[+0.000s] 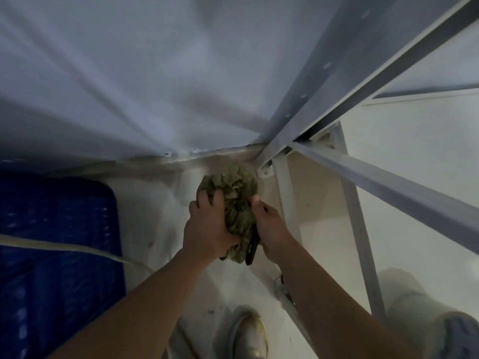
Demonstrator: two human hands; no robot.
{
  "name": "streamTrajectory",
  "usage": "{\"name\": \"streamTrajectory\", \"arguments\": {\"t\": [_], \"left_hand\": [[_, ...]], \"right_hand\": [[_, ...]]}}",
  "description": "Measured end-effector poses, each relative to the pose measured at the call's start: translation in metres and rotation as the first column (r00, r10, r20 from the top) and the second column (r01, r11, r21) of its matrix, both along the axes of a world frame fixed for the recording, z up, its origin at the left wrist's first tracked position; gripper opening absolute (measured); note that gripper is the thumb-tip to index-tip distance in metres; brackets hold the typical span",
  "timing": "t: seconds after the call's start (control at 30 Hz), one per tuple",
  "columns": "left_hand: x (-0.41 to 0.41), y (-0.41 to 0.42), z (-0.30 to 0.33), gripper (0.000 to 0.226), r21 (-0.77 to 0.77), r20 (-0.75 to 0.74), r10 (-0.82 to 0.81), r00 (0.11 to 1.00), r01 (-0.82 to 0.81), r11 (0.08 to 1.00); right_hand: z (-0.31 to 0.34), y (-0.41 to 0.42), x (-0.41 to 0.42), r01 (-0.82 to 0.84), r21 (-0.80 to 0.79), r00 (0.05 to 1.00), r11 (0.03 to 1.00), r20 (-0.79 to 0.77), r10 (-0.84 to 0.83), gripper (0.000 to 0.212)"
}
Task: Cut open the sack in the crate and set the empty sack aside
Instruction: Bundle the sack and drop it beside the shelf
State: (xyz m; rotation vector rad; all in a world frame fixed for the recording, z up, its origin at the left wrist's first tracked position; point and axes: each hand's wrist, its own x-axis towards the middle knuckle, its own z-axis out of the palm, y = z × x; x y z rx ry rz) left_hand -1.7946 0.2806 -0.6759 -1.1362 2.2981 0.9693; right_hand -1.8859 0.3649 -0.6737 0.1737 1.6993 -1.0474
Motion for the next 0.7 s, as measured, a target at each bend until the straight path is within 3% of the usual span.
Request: {"name": "streamTrajectory", "arguments": {"t": [0.13,0.27,0.53,0.6,0.7], "left_hand": [[-0.013,0.001,-0.021,0.086,0.014,-0.056,0.086,0.995,-0.085,0.996],[-0.024,0.002,-0.043,0.086,-0.062,-0.063,0.05,0.997,-0.054,0.997],[-0.044,-0.013,-0.092,0.096,-0.132,-0.031,-0.026,0.999,0.022,0.991],[-0.048,-0.015,-0.101,0.1,-0.134,-0.04,-0.029,0.999,0.023,0.991],[-0.059,-0.022,-0.105,0.103,-0.086,-0.036,-0.005,0.999,0.002,0.996]], "right_hand": [[-0.016,-0.004,-0.006,-0.039,0.089,0.986,0.995,-0.157,0.053,0.053],[-0.03,0.002,-0.018,-0.05,0.1,0.935,0.994,-0.344,0.081,0.046],[-0.05,0.007,-0.02,-0.177,0.114,0.867,0.978,-0.452,0.21,0.041],[-0.048,0.007,-0.014,-0.203,0.166,0.829,0.965,-0.495,0.259,0.039],[-0.039,0.005,-0.006,-0.209,0.369,0.715,0.906,-0.574,0.398,0.04]]}}
